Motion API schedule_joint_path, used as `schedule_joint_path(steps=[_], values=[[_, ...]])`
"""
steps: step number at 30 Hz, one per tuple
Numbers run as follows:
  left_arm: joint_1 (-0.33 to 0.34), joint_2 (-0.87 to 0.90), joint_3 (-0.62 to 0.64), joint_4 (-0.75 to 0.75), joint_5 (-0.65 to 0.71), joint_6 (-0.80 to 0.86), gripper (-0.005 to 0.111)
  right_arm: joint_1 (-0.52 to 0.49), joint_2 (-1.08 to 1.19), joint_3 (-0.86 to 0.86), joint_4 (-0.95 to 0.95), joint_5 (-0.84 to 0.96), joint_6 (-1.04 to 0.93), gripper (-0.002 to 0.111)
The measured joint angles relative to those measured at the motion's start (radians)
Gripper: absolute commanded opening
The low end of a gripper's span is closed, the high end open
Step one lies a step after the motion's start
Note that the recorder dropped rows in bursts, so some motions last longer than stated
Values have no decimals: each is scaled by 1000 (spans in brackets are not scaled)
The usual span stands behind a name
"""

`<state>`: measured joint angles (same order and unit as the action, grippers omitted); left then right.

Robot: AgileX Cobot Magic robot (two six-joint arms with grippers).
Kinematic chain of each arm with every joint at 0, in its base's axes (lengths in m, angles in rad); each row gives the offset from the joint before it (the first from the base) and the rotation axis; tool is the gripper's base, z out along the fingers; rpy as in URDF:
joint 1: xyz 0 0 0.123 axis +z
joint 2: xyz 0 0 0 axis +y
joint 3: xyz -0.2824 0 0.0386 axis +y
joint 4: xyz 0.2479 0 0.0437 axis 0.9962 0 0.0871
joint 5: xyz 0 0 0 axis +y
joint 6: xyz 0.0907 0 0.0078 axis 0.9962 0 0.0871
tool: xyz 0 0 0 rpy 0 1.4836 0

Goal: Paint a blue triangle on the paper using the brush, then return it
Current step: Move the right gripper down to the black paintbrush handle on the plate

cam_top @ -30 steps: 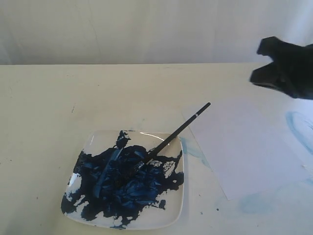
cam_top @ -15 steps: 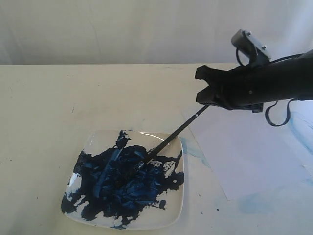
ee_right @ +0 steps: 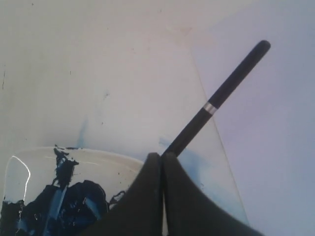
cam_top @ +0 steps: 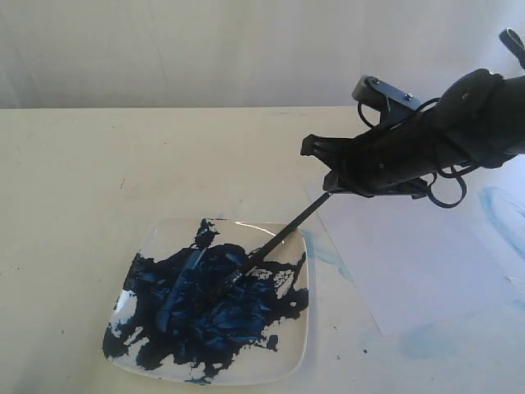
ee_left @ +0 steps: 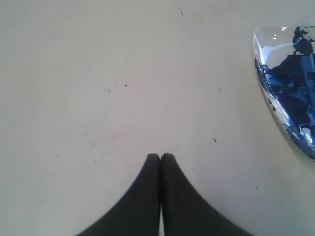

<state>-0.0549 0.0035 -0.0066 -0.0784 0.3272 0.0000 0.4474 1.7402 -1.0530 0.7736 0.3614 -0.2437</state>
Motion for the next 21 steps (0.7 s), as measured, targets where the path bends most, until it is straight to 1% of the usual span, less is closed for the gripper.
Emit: schedule_joint_path(steps=[2,5,9,10,11,12,15,21], values=[[0,0,0,0,0,0,0,0,0,-1,-9,15,10,4],[0,0,0,0,0,0,0,0,2,-1,-10,17,16,18],[0,0,0,0,0,0,0,0,10,-1,22,-10,28,51],[0,0,0,0,0,0,0,0,14,-1,32,-10,33,57],[0,0,0,0,0,0,0,0,21,-1,41,-12,35,61],[0,0,0,0,0,0,0,0,28,-1,52,-12,37,63],[0,0,0,0,0,0,0,0,52,-1,75,-12,50,63],[0,0,0,0,0,0,0,0,115,-1,126,-41,199,63]])
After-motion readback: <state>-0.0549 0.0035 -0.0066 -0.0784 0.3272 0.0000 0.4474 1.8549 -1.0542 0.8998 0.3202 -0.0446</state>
